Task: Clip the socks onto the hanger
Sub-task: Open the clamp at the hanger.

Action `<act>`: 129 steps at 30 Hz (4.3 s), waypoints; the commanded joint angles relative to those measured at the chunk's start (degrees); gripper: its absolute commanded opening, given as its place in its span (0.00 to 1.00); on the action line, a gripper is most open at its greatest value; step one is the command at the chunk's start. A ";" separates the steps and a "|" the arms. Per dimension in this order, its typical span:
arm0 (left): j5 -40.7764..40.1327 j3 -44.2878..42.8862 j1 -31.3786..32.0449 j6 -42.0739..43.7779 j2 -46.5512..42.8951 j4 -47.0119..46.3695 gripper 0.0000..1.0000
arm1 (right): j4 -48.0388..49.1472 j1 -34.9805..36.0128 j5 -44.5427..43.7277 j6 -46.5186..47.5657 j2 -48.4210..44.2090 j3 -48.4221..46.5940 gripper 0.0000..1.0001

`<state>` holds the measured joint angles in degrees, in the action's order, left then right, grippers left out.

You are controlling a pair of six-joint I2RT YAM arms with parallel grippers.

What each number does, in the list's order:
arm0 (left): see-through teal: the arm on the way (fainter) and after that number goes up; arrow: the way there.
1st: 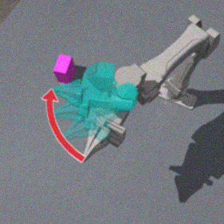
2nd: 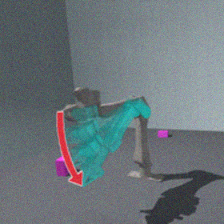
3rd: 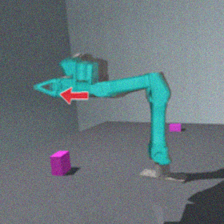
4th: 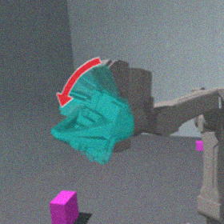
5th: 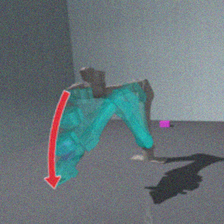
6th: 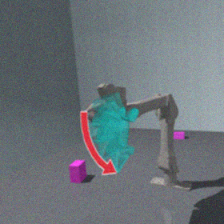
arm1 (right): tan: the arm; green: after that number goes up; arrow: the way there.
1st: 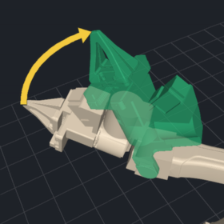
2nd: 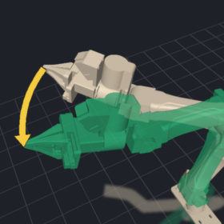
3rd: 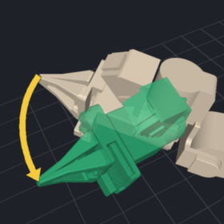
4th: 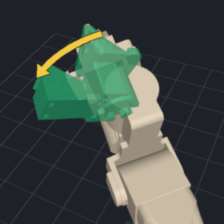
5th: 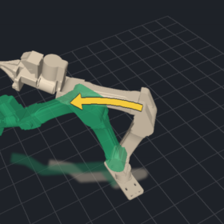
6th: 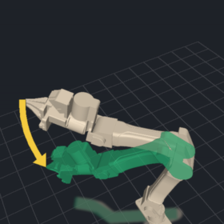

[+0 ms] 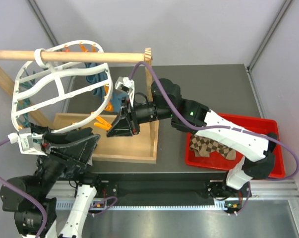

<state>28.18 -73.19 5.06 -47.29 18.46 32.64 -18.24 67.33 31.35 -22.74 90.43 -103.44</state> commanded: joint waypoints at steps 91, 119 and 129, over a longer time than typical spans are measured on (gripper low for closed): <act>-14.38 -7.94 -0.31 -10.37 7.65 14.47 0.54 | -0.04 17.31 -42.08 26.62 4.93 -12.76 0.00; -14.21 -5.21 -0.31 -11.07 2.29 20.18 0.52 | 0.66 14.85 -38.56 17.64 1.94 -10.12 0.00; -9.64 -3.89 -0.31 -12.31 2.99 11.92 0.52 | 1.63 14.50 -38.21 17.38 1.59 -8.27 0.00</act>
<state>15.77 -76.79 5.02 -59.68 21.02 50.11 -20.69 82.32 -8.40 -4.16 94.00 -111.72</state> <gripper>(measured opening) 0.523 0.143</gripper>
